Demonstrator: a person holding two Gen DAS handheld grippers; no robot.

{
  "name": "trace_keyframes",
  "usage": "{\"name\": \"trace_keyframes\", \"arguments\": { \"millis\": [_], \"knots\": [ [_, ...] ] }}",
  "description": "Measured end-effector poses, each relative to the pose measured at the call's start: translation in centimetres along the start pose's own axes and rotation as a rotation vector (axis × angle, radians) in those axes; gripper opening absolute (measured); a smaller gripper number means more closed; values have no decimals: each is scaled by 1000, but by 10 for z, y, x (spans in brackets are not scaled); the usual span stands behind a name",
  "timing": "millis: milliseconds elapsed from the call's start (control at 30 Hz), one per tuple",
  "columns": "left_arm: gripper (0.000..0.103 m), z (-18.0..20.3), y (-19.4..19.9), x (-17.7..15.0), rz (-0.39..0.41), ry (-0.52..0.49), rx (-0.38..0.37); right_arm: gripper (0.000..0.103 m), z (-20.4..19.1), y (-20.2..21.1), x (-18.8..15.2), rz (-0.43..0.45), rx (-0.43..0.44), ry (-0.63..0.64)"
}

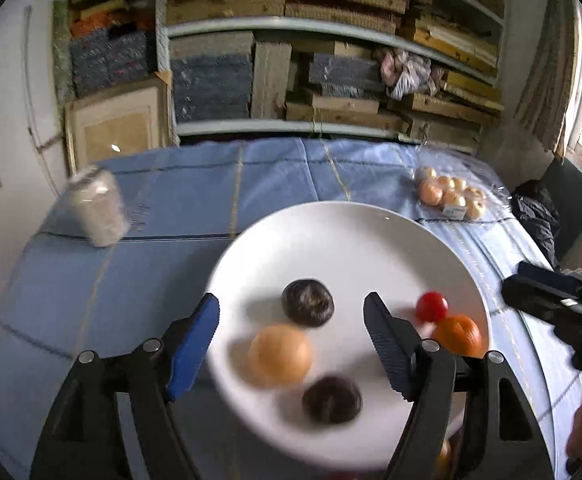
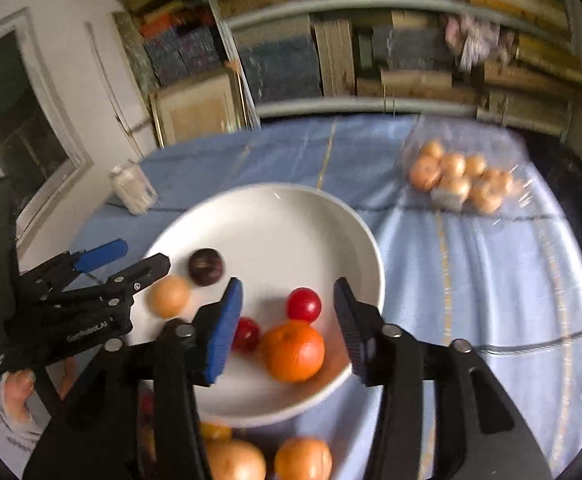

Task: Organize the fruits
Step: 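Lower plum and tomato onto the white plate and open both tools, then move both open tools back over the fruit pile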

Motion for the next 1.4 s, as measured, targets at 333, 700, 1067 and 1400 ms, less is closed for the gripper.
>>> {"name": "trace_keyframes", "arguments": {
  "millis": [333, 700, 1067, 1400],
  "knots": [
    [92, -4, 98, -99, 163, -11, 104, 86, -60, 102, -111, 208, -158, 56],
    [94, -5, 111, -131, 228, -46, 199, 94, -80, 101, -142, 154, -172, 107],
    [96, -13, 98, -131, 176, -36, 190, 94, -80, 86, -145, 90, -141, 104],
    [96, -11, 94, -133, 169, -44, 198, 94, -88, 76, -148, 44, -123, 132]
  ]
}}
Point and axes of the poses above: each gripper's, at about its wrist camera, not at the fingertips, and y roughly against the way its jaws point, z to its right, x to its top, the point moved 2 cm from there along -y, roughly the way its jaws point, and after that the axes turned 15 degrees about y, right-handed, at the moved point
